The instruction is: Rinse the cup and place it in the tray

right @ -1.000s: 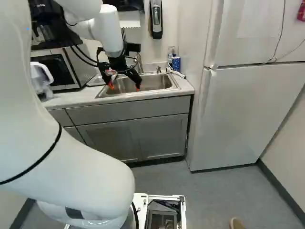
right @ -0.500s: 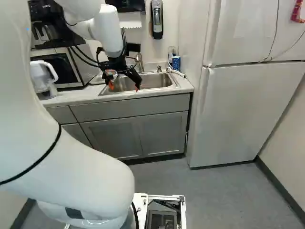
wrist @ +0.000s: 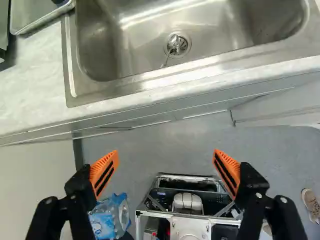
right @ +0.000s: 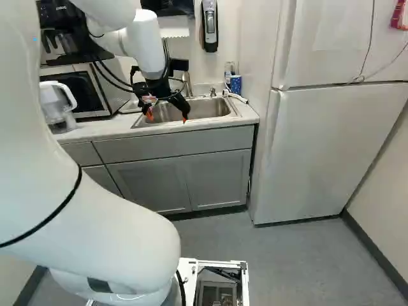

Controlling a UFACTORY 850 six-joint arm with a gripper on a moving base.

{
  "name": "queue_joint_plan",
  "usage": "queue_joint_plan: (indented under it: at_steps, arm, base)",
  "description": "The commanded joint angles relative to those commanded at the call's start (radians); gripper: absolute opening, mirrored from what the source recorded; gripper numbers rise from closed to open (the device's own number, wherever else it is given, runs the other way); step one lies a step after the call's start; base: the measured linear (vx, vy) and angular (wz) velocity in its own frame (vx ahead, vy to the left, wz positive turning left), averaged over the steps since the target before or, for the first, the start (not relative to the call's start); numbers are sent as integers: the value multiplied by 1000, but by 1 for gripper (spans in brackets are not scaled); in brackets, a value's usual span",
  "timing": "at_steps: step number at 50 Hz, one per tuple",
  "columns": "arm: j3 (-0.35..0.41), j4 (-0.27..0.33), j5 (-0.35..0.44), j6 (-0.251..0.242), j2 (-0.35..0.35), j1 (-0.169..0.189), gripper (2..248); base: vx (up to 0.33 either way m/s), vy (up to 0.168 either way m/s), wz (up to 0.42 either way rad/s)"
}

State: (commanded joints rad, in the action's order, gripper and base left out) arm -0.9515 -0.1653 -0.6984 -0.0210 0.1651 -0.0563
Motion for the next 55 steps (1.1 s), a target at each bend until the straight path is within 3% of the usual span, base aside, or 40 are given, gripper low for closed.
queue_joint_plan:
  at_steps: [25,55]
  arm:
    - [66,13,121,2,9,4,247]
    - [198,38,360,5,26,13,247]
  base:
    - [0,0,0]
    - [0,0,0]
